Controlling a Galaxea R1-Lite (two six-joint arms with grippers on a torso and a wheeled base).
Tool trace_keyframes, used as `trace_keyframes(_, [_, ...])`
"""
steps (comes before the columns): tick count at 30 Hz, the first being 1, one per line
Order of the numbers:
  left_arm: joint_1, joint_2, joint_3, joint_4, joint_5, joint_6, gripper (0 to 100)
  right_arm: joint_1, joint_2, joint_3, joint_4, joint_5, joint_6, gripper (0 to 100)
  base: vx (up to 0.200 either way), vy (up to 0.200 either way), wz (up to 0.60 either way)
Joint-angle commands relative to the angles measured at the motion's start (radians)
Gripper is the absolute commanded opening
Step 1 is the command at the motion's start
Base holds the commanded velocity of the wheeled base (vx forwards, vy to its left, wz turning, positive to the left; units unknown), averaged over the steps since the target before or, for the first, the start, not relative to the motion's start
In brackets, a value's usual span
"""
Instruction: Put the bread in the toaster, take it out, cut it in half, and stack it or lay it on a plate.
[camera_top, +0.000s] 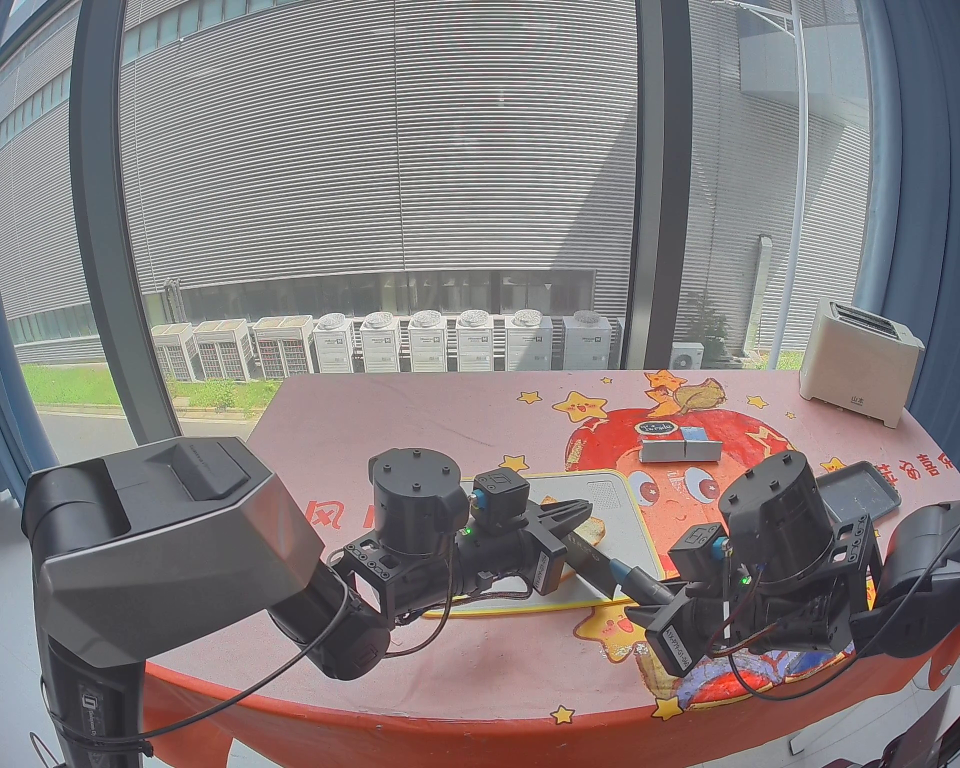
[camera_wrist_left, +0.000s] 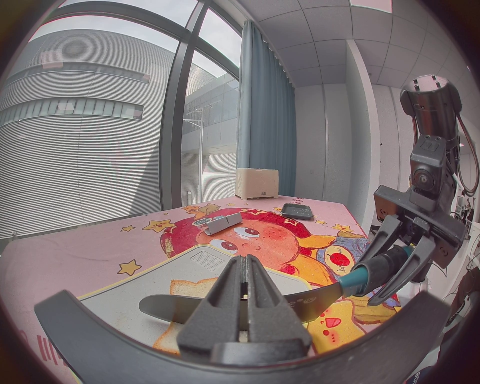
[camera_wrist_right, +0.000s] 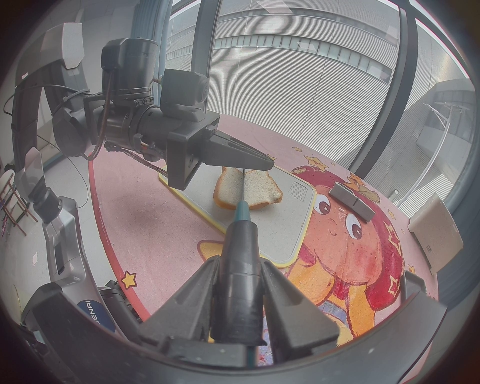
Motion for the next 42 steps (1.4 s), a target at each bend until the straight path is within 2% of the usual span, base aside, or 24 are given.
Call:
trace_keyframes(1, [0.005, -0.053, -0.002, -0.025, 0.001, -0.005, 0, 0.001, 0.000, 0.002, 0.002, 0.000, 0.000, 0, 0.000, 0.000, 0.00])
trace_keyframes(8, [0.011, -0.057, -0.008, -0.044, 0.003, -0.021, 0, 0.000, -0.002, 0.005, 0.002, 0.000, 0.000, 0, 0.000, 0.000, 0.00])
trace_keyframes(17, [0.011, -0.039, 0.001, -0.046, 0.003, -0.019, 0, 0.000, 0.006, 0.005, 0.002, 0.000, 0.000, 0, 0.000, 0.000, 0.00])
trace_keyframes(26, [-0.026, -0.011, 0.044, -0.043, 0.003, -0.017, 0, 0.001, 0.008, 0.011, 0.002, 0.000, -0.001, 0, 0.000, 0.000, 0.00])
trace_keyframes(42, [-0.030, 0.056, 0.038, -0.049, 0.003, -0.011, 0, 0.001, 0.005, 0.023, 0.002, -0.002, -0.001, 0, 0.000, 0.000, 0.00])
